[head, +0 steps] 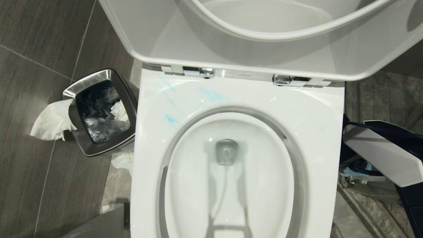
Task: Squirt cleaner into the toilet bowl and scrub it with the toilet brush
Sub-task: Pour in the cleaning agent
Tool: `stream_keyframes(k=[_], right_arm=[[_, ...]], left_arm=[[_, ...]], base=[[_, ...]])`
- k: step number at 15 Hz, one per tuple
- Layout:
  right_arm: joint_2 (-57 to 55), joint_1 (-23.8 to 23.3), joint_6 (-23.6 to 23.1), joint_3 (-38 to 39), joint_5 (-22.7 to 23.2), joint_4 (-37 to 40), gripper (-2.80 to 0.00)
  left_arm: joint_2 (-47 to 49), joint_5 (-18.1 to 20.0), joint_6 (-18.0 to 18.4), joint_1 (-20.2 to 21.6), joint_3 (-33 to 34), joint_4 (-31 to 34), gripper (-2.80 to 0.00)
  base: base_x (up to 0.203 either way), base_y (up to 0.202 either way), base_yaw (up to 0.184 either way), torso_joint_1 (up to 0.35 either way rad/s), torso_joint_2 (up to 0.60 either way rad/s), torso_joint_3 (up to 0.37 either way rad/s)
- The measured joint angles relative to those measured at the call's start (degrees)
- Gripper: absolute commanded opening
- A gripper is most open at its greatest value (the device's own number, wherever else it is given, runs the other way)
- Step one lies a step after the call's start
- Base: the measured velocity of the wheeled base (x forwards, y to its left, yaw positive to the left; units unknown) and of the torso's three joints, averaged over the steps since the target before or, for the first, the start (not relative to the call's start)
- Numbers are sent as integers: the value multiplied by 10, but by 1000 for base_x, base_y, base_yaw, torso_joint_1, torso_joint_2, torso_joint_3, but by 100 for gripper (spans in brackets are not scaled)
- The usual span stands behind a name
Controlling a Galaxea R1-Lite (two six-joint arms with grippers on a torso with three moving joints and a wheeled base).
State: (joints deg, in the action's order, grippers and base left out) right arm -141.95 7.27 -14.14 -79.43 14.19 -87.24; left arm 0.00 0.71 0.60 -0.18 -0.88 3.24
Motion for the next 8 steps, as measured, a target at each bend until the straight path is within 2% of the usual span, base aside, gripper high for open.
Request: stream_keyframes(k=[8], right_arm=[[-13,0,0,-27,-3,2,0]], left_arm=[[0,0,0,0,0,0,-280]], base=[[0,0,0,0,0,0]])
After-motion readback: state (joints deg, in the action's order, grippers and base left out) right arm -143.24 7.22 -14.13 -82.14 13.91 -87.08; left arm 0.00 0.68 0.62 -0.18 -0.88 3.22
